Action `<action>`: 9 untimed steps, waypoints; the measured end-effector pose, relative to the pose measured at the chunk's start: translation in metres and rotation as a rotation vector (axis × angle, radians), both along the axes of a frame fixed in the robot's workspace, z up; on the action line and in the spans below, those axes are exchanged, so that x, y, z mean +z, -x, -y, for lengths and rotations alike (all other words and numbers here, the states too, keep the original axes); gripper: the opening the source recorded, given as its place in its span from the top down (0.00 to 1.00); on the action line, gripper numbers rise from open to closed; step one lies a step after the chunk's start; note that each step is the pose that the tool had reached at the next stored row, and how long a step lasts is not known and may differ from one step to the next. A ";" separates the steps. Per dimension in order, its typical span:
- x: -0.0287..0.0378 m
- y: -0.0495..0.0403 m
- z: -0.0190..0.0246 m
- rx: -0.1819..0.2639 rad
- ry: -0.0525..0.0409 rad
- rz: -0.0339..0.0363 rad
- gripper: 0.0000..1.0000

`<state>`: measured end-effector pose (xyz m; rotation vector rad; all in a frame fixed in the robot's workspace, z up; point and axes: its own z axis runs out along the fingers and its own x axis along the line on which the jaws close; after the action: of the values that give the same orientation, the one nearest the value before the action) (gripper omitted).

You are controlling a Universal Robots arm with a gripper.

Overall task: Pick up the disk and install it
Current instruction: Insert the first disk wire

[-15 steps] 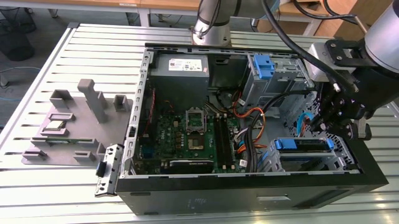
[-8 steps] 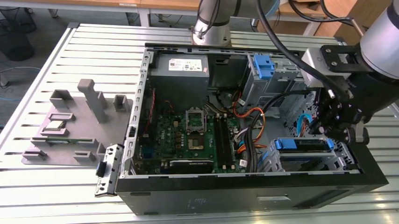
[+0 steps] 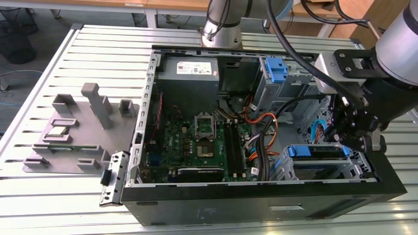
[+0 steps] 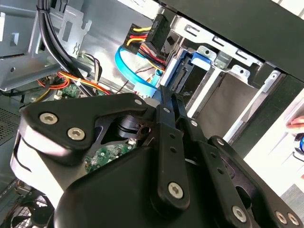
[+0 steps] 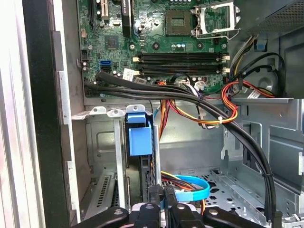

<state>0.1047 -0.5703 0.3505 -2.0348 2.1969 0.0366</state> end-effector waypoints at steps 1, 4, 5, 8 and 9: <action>-0.0005 0.0000 0.0009 0.000 -0.0001 0.0004 0.84; -0.0035 0.0007 0.0032 0.000 -0.0004 0.0043 0.84; -0.0046 0.0010 0.0035 0.000 -0.0001 0.0064 0.84; -0.0078 0.0025 0.0036 0.000 -0.0001 0.0100 0.84; -0.0087 0.0031 0.0036 0.000 0.0000 0.0115 0.84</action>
<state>0.1016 -0.5739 0.3418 -2.0299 2.1900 0.0249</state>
